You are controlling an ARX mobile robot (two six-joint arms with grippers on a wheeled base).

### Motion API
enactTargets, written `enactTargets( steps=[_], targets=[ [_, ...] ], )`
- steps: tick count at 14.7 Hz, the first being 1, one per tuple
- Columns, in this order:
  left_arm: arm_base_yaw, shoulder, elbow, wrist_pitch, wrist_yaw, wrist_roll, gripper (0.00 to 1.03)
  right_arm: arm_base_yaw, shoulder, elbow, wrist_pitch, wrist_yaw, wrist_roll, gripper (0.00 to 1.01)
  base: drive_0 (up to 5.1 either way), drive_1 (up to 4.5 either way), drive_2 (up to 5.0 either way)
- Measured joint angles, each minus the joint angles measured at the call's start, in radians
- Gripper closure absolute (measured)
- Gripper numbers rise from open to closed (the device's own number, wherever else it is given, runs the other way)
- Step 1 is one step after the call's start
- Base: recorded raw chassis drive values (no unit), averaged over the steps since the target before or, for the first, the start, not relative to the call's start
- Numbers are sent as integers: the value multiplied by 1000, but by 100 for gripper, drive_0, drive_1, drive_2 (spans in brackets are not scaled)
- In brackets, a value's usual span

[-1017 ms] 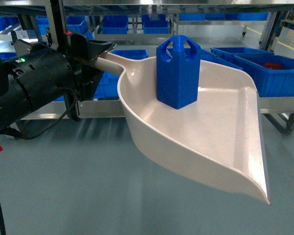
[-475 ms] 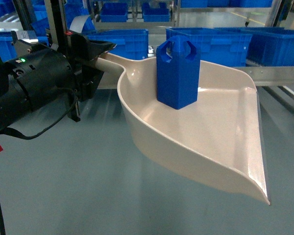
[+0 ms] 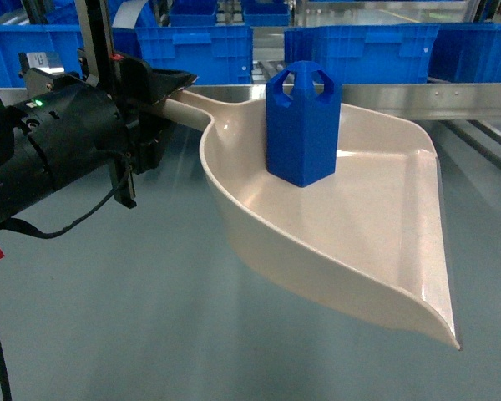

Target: Place part in tray to right shelf

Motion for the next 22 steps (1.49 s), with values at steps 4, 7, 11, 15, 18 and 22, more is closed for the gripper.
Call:
enactTargets(
  steps=[4,7,11,15,18,22],
  targets=[
    [0,0,-1,1,0,0,89,1,0,0,1,-1,0,3,207,148,-382],
    [0,0,-1,2,0,0,89,1,0,0,1,-1,0,3,279,182,-515],
    [0,0,-1,-1,1,0,89,1,0,0,2,-1,0,3,214,264,-465],
    [-6,0,1,1,2,0,89,0,-1,0,2,0,0,3,51,446,-343],
    [3,0,1,2,-4,0,89,1,-1,0,4,-1,0,3,-35,362,-432],
    [-2,0,1,0,0,0,89,1,0,0,2,-1,0,3,2,399,-395]
  ],
)
